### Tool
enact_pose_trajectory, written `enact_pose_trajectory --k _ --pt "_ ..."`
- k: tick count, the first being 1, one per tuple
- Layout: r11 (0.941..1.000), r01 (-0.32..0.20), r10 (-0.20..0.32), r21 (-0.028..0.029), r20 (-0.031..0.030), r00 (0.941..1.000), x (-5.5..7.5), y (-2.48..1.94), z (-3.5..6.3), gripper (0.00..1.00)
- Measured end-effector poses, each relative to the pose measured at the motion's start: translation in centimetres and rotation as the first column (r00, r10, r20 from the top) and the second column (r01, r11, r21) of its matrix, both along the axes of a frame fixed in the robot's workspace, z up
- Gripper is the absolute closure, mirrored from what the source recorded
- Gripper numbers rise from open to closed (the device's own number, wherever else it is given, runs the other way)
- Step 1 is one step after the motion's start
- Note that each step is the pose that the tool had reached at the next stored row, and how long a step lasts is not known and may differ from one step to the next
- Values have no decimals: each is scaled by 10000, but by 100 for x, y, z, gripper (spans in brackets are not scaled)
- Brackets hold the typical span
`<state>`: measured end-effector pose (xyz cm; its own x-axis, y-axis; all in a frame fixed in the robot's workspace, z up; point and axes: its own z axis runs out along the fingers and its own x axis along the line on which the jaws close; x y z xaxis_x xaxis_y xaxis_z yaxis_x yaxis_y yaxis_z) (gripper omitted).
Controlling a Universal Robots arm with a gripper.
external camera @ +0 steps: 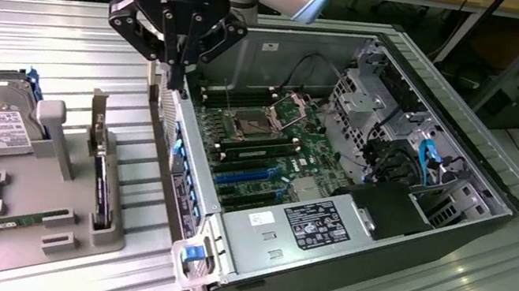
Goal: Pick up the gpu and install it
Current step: 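Reach for the gpu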
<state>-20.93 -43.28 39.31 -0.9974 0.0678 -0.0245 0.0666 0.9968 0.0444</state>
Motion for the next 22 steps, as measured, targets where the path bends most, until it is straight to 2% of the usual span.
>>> enact_pose_trajectory --k 22 --pt "10000 -59 59 0 -1 10000 -296 -91 0 89"
